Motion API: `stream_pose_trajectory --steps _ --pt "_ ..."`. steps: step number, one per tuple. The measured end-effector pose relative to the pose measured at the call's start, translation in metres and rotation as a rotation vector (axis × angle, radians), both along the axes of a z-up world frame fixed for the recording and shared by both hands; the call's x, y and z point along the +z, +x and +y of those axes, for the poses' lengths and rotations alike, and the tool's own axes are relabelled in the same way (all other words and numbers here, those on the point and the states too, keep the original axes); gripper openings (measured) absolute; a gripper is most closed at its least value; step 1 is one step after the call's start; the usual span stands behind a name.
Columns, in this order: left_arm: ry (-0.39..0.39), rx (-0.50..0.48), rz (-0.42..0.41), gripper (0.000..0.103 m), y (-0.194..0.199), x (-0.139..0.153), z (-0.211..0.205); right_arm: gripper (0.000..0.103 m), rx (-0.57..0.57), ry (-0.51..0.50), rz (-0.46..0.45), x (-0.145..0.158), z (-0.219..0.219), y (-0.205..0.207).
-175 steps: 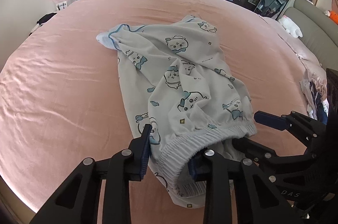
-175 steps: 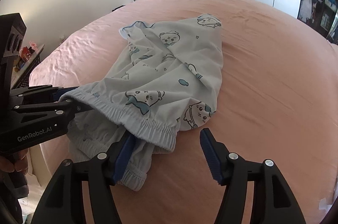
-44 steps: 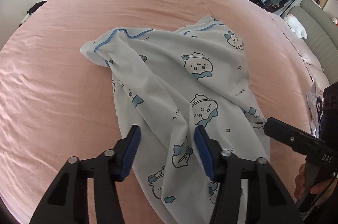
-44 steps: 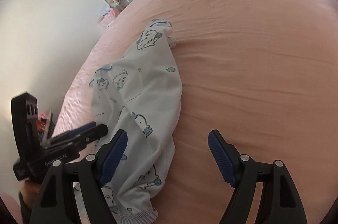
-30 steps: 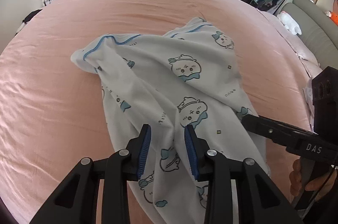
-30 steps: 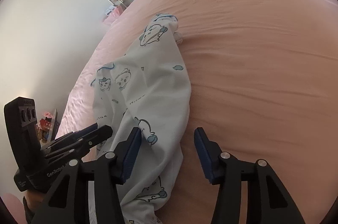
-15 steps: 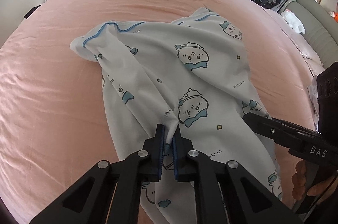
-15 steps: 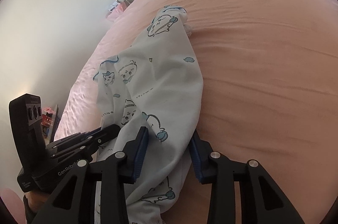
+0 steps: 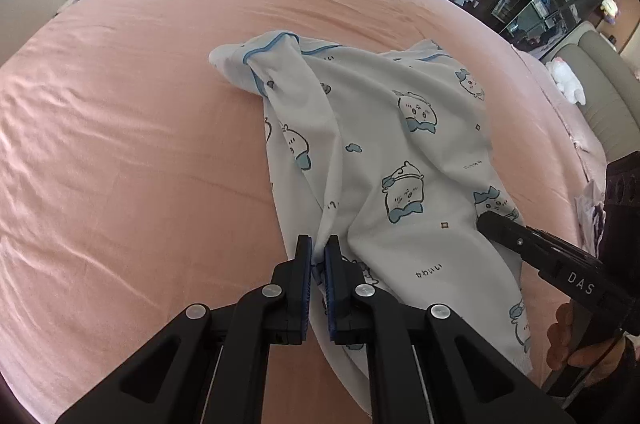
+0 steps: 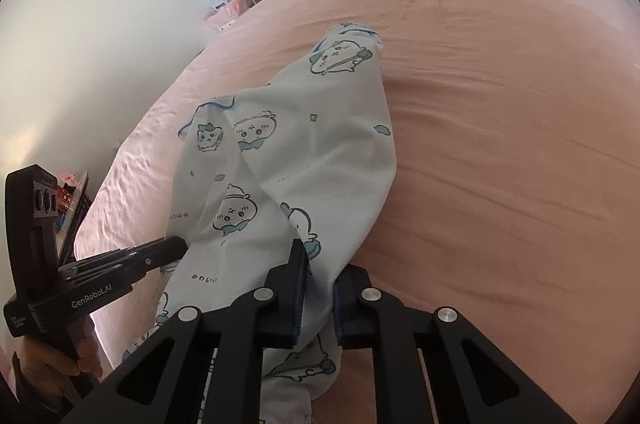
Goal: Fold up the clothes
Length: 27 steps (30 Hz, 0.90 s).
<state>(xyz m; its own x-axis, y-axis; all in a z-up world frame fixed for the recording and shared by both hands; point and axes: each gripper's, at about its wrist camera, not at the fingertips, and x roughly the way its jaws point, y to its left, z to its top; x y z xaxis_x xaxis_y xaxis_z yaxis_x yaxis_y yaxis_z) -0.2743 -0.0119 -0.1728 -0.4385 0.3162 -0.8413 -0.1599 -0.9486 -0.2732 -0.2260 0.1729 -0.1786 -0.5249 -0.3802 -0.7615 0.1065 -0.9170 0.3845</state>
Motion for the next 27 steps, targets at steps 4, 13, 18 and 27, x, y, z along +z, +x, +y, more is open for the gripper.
stream_pose_trajectory --steps 4,13,18,27 --pt "-0.032 0.003 0.008 0.005 0.007 -0.001 -0.002 0.009 0.03 0.066 0.015 0.004 -0.007 0.003" --pt "-0.073 0.04 -0.016 0.005 -0.005 -0.007 -0.017 0.009 0.07 0.203 0.009 -0.001 -0.017 -0.004" --pt "-0.07 0.061 -0.025 0.005 -0.004 -0.006 -0.03 0.009 0.094 0.246 0.013 -0.003 -0.02 -0.004" --pt "-0.073 0.017 -0.087 0.007 0.003 -0.001 -0.021 0.06 0.165 0.398 0.015 0.007 -0.02 0.014"
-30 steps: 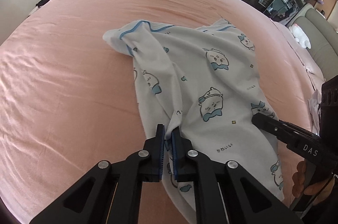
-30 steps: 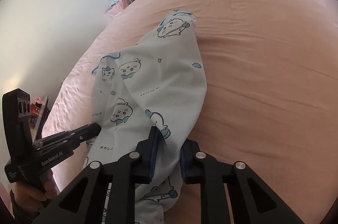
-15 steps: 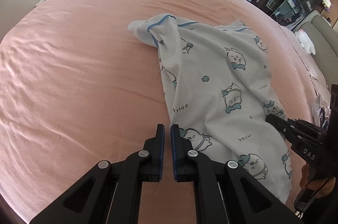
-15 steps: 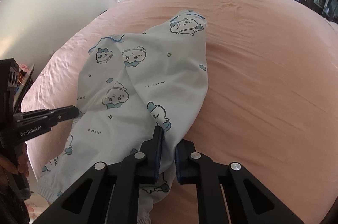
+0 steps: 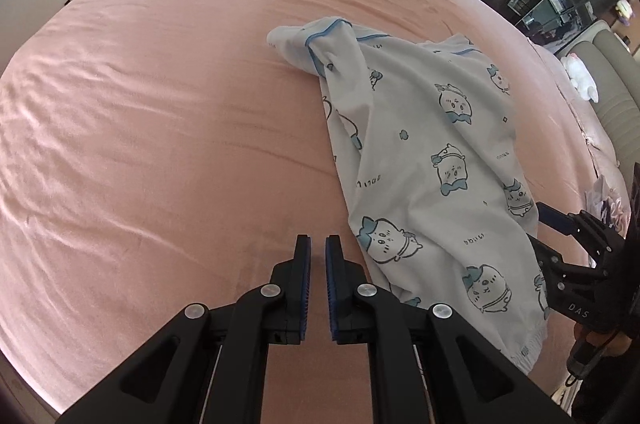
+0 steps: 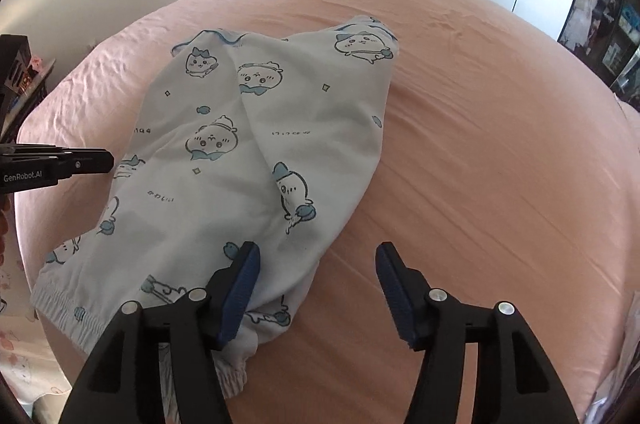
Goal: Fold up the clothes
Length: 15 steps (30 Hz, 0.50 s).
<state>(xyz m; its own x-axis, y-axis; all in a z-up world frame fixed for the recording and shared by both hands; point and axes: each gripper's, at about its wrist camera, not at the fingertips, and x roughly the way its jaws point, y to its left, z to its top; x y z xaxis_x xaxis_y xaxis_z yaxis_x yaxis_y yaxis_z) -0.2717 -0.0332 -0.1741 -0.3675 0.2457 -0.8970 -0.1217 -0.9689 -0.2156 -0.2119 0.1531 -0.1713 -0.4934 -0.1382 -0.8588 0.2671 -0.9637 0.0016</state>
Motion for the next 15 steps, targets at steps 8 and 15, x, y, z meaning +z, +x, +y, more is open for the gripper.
stream_pose_trajectory --steps 8,15 --pt "-0.12 -0.062 -0.005 0.056 0.018 0.01 0.02 0.072 0.011 -0.006 0.009 0.019 -0.006 0.01" --pt "-0.169 -0.145 0.078 0.092 0.043 0.031 0.04 0.073 0.081 0.033 0.045 0.039 -0.019 0.032"
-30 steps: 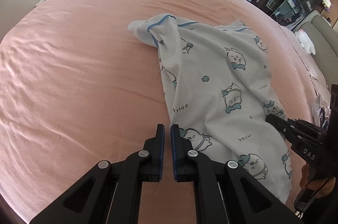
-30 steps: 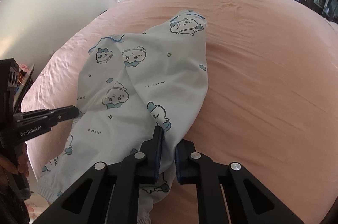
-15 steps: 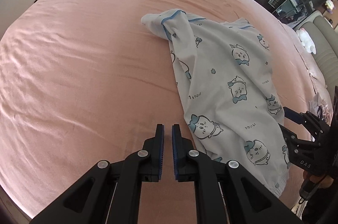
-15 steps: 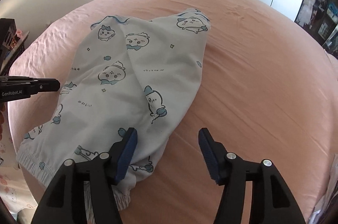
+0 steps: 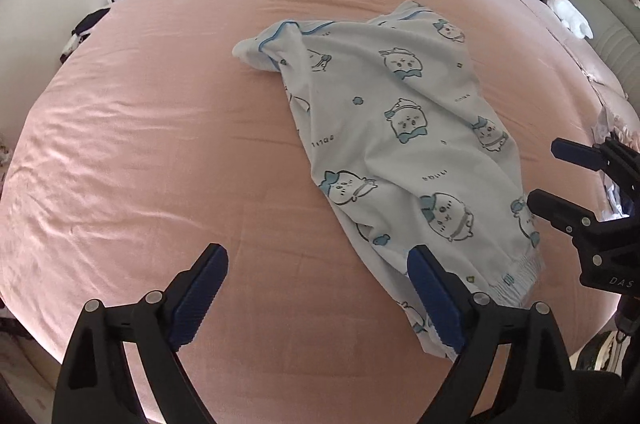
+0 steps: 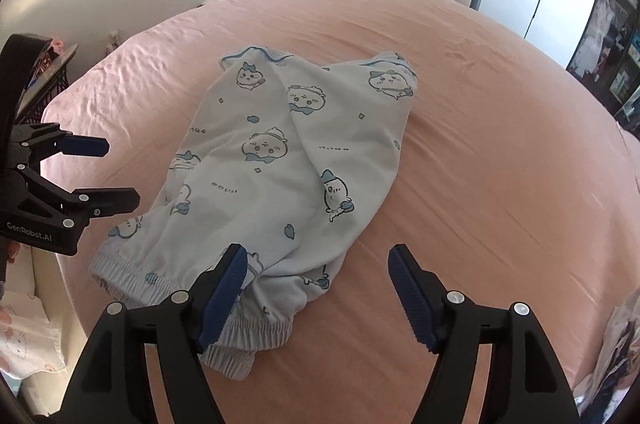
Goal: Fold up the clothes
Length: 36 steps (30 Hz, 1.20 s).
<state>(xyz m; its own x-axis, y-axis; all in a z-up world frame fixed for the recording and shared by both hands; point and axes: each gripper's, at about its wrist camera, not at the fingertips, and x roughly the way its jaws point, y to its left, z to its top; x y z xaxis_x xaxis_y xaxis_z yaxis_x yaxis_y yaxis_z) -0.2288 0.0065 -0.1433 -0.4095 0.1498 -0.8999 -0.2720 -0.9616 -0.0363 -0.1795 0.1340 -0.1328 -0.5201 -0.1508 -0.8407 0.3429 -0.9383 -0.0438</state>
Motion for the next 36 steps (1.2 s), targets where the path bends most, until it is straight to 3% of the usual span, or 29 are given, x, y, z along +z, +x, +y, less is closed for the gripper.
stream_pose_trajectory --steps 14,19,26,29,36 --pt "-0.22 -0.138 0.087 0.093 0.051 0.01 0.022 0.074 0.065 0.114 0.032 0.014 -0.005 0.041" --pt "-0.283 -0.199 0.139 0.093 0.07 0.011 0.027 0.074 0.136 0.159 0.055 0.01 -0.007 0.059" --pt "-0.375 -0.335 0.205 0.093 0.092 -0.004 0.023 0.074 0.365 0.466 0.237 -0.014 -0.017 0.093" --pt "-0.383 -0.41 0.234 0.093 0.103 -0.009 0.025 0.074 0.419 0.554 0.238 -0.029 -0.018 0.098" --pt "-0.439 -0.524 0.273 0.093 0.115 -0.024 0.037 0.074 0.414 0.491 0.215 -0.038 -0.012 0.092"
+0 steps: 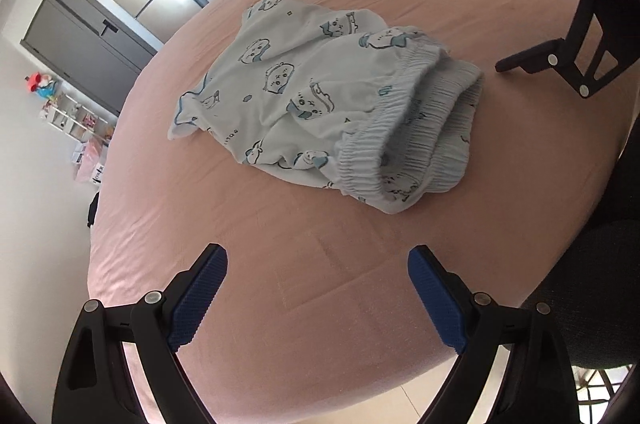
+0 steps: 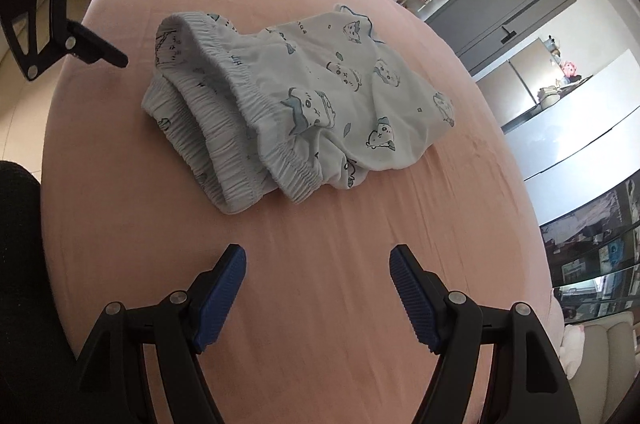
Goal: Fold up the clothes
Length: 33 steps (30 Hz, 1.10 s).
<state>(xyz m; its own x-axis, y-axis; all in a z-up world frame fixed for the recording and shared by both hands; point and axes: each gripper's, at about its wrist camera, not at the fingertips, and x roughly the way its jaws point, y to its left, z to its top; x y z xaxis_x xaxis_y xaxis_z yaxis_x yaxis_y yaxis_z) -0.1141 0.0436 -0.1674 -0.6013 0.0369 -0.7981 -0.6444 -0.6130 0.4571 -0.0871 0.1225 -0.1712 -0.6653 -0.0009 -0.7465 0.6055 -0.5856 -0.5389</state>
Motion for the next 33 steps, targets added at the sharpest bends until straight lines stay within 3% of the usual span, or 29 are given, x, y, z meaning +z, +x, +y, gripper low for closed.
stream_pose_trajectory --steps 12,20,23,29,33 --pt "0.039 0.015 0.068 0.093 0.001 -0.008 0.004 0.074 0.03 -0.042 0.016 -0.004 -0.009 0.0" --pt "-0.118 -0.122 0.225 0.093 0.017 -0.022 0.026 0.074 0.129 0.059 0.12 -0.019 -0.025 0.012" --pt "-0.159 -0.165 0.276 0.093 0.022 -0.026 0.032 0.079 0.144 0.073 0.14 -0.022 -0.027 0.012" --pt "-0.098 -0.151 0.259 0.093 0.01 -0.024 0.035 0.08 0.198 0.097 0.148 -0.021 -0.028 0.016" --pt "-0.109 -0.19 0.269 0.094 0.009 -0.025 0.044 0.08 0.227 0.12 0.137 -0.02 -0.022 0.019"
